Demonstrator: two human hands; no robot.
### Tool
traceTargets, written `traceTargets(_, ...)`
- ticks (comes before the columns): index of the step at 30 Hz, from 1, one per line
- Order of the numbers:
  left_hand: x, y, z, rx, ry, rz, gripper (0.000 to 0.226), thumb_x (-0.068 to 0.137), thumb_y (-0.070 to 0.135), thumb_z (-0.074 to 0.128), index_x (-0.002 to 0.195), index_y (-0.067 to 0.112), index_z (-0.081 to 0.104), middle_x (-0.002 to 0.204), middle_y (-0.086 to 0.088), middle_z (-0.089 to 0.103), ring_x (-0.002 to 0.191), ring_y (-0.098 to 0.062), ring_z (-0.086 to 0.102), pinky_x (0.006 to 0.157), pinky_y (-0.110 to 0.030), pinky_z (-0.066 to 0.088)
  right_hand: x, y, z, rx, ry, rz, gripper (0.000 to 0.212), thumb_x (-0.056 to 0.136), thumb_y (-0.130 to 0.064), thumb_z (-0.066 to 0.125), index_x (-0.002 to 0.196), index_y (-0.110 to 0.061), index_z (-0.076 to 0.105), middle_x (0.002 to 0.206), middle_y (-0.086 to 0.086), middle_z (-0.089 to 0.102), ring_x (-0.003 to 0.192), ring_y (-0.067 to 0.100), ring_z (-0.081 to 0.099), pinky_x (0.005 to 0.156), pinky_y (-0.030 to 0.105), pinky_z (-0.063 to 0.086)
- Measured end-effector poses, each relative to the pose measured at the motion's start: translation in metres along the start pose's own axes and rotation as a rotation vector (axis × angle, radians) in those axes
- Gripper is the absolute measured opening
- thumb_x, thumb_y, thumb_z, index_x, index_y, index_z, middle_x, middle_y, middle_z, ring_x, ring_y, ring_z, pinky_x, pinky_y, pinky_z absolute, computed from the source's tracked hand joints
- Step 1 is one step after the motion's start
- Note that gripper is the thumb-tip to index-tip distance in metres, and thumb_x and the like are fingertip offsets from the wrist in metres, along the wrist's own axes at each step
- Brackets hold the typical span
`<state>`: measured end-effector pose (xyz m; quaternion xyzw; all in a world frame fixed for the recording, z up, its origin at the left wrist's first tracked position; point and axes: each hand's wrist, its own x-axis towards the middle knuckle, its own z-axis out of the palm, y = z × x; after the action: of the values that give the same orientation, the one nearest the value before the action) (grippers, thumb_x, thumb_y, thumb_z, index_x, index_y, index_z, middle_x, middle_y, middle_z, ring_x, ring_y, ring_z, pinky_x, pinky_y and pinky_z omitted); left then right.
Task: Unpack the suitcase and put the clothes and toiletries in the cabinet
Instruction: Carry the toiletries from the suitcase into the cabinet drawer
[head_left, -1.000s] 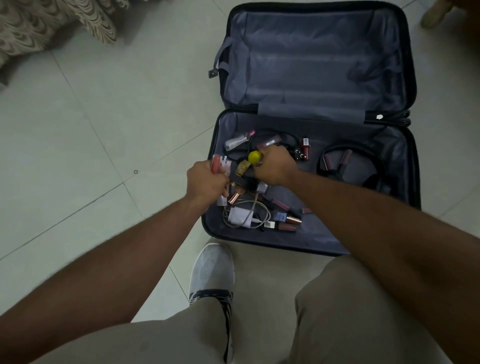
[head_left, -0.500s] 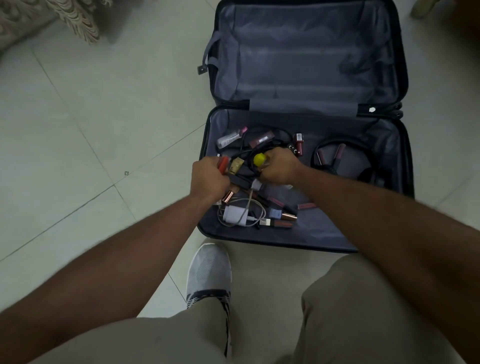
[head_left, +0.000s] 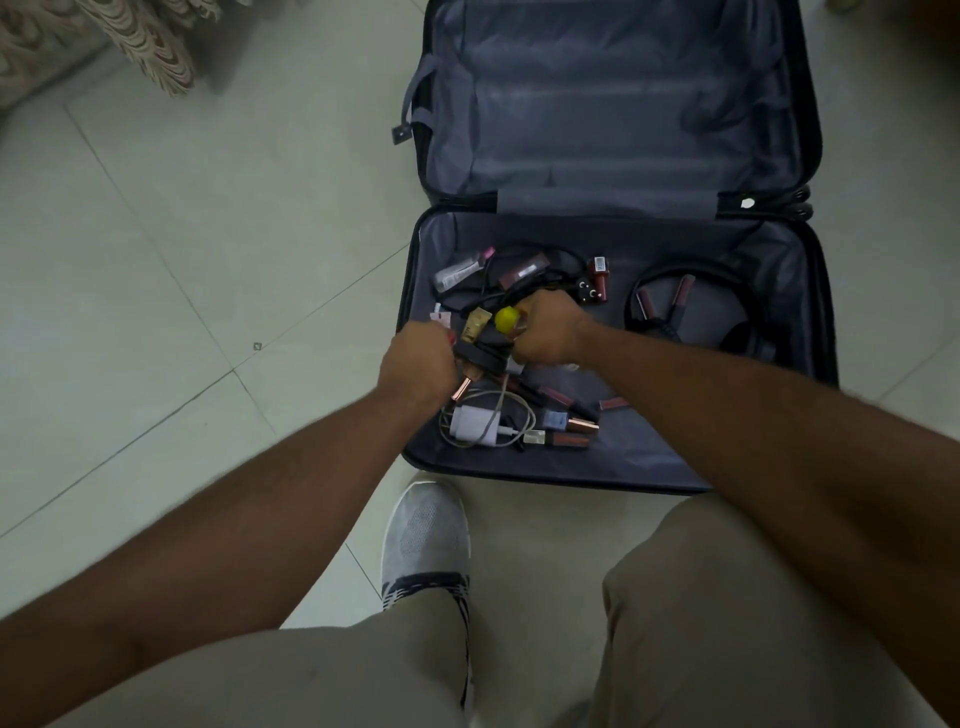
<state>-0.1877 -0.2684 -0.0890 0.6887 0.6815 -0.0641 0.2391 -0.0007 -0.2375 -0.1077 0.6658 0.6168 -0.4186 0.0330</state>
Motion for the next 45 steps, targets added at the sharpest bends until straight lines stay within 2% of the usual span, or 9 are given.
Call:
traceTargets(4,0.001,0.007,0.006,0.135,-0.042,0.014,0.033,0.095,0.02,0.068,0.122,0.002,0.063,0.108,-0.018,0.068,0.098,-0.035,0.07,0.075,-0.04,0.056,-0.006,0.008,-0.004,-0.006,0.015,0.014,0.008,0.078,-0.016,0.071,0.078,-0.011,0.065,0.078,0.004,0.066,0.072,0.02,0.063,0.059,0.026,0.052)
traceTargets(8,-0.002,0.006,0.008,0.062,-0.014,0.058,0.016,0.092,0.018,0.068,0.1,0.004,0.067,0.095,-0.017,0.067,0.088,-0.037,0.07,0.07,-0.04,0.056,-0.013,0.021,-0.012,-0.009,0.047,0.035,0.011,0.08,-0.018,0.068,0.072,-0.014,0.061,0.075,0.004,0.064,0.074,0.024,0.062,0.057,0.024,0.043)
traceTargets(14,0.007,0.011,-0.005,-0.465,-0.014,-0.208,0.026,0.061,0.023,0.084,0.059,0.012,0.06,0.061,-0.002,0.062,0.057,-0.021,0.061,0.05,-0.024,0.042,-0.021,0.029,-0.02,0.059,0.087,0.044,0.008,0.085,-0.016,0.069,0.08,-0.01,0.065,0.079,0.007,0.064,0.073,0.022,0.06,0.052,0.021,0.038)
traceTargets(17,0.009,0.02,-0.014,-0.856,-0.096,-0.366,0.018,0.057,0.019,0.07,0.07,0.006,0.066,0.067,-0.007,0.065,0.058,-0.027,0.064,0.055,-0.035,0.051,-0.022,0.029,-0.022,0.08,0.079,0.042,0.014,0.082,-0.012,0.072,0.091,-0.001,0.07,0.085,0.015,0.072,0.077,0.028,0.069,0.057,0.024,0.051)
traceTargets(23,-0.002,0.017,-0.014,-1.267,-0.497,-0.276,0.015,0.071,0.012,0.057,0.084,0.01,0.064,0.074,-0.009,0.063,0.062,-0.024,0.06,0.052,-0.025,0.048,-0.027,0.023,-0.022,0.085,0.0,0.034,0.025,0.078,-0.007,0.078,0.1,0.001,0.072,0.094,0.021,0.075,0.077,0.028,0.071,0.077,0.05,0.064)
traceTargets(27,-0.006,0.025,-0.004,-1.172,-0.521,-0.206,0.025,0.081,0.026,0.084,0.097,0.011,0.071,0.08,-0.007,0.069,0.067,-0.019,0.068,0.06,-0.032,0.054,-0.036,0.021,-0.025,0.045,-0.04,0.085,0.015,0.078,-0.007,0.076,0.092,-0.003,0.074,0.084,0.015,0.077,0.077,0.029,0.076,0.073,0.041,0.065)
traceTargets(32,-0.011,0.045,0.007,-0.803,-0.385,-0.018,0.037,0.068,-0.001,0.09,0.074,0.013,0.057,0.067,-0.002,0.059,0.06,-0.02,0.063,0.057,-0.035,0.057,-0.046,0.026,-0.03,-0.026,-0.094,0.189,0.01,0.075,-0.008,0.076,0.083,-0.009,0.07,0.071,0.006,0.073,0.058,0.016,0.07,0.048,0.02,0.049)
traceTargets(41,-0.001,0.069,0.019,-0.71,-0.278,0.071,0.034,0.066,0.007,0.093,0.074,0.016,0.061,0.064,0.001,0.063,0.057,-0.018,0.065,0.051,-0.034,0.056,-0.055,0.052,-0.045,0.165,-0.046,0.31,0.011,0.08,-0.006,0.07,0.087,0.001,0.075,0.07,0.008,0.078,0.069,0.022,0.078,0.071,0.037,0.066)
traceTargets(45,-0.003,0.079,0.035,-0.278,-0.326,0.322,0.028,0.065,0.021,0.092,0.078,0.02,0.067,0.075,0.002,0.068,0.072,-0.02,0.068,0.062,-0.031,0.056,-0.065,0.06,-0.05,0.231,0.002,0.349,0.015,0.079,-0.003,0.067,0.089,0.005,0.076,0.071,0.013,0.077,0.067,0.027,0.078,0.061,0.038,0.065)
